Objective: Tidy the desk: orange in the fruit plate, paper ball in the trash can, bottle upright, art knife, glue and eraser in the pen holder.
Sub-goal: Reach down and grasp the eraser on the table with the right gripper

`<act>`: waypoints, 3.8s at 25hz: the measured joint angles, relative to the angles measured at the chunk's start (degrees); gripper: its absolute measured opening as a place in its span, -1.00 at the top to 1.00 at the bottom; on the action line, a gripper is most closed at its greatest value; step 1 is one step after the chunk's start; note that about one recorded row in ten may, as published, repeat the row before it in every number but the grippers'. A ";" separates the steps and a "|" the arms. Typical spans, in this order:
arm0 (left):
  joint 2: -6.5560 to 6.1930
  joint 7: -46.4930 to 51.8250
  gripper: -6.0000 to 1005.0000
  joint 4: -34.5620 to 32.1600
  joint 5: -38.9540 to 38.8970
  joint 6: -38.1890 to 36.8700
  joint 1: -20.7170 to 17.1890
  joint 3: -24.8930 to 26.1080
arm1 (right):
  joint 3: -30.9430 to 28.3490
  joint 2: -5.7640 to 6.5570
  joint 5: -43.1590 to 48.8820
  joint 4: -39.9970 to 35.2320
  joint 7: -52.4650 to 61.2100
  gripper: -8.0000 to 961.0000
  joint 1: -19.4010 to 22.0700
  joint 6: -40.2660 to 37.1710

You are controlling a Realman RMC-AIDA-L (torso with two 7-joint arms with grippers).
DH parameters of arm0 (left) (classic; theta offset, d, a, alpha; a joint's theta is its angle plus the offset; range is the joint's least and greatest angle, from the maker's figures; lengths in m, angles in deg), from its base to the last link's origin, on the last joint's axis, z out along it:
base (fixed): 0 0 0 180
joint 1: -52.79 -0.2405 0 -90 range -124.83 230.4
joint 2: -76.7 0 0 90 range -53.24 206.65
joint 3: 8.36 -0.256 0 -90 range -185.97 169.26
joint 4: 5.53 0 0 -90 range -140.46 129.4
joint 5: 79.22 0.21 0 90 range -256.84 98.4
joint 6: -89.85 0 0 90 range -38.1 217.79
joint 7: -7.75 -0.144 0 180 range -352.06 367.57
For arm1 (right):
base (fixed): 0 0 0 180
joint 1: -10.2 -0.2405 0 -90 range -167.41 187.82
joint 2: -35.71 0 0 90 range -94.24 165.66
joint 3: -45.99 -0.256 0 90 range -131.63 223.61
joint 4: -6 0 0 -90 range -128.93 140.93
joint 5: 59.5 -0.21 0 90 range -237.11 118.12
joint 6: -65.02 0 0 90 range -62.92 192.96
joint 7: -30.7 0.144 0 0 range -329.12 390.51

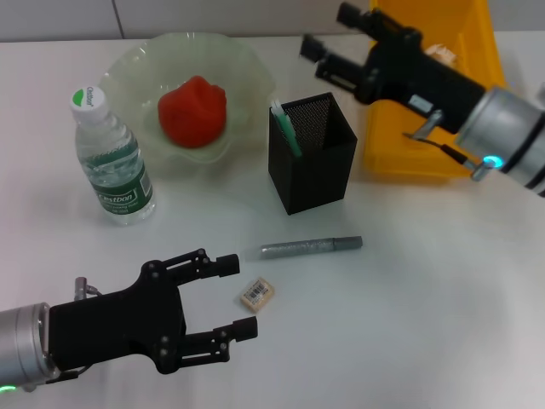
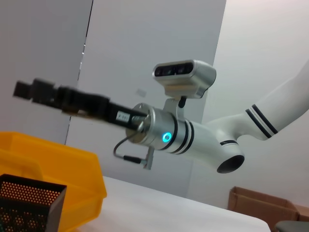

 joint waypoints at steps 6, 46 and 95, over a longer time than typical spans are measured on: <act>-0.17 0.04 -0.56 0.00 0.14 0.01 -0.05 0.00 | 2.50 0.32 1.46 -9.70 14.58 -0.61 5.00 -7.65; -2.66 2.37 -0.56 -2.72 3.01 -0.27 -0.57 -0.09 | 33.95 -0.19 42.51 -29.95 35.17 -0.55 -6.16 -0.31; -2.28 2.28 -0.56 -2.72 2.81 -1.29 -0.75 0.29 | 46.95 -0.40 39.42 -29.80 35.54 0.26 -6.50 11.59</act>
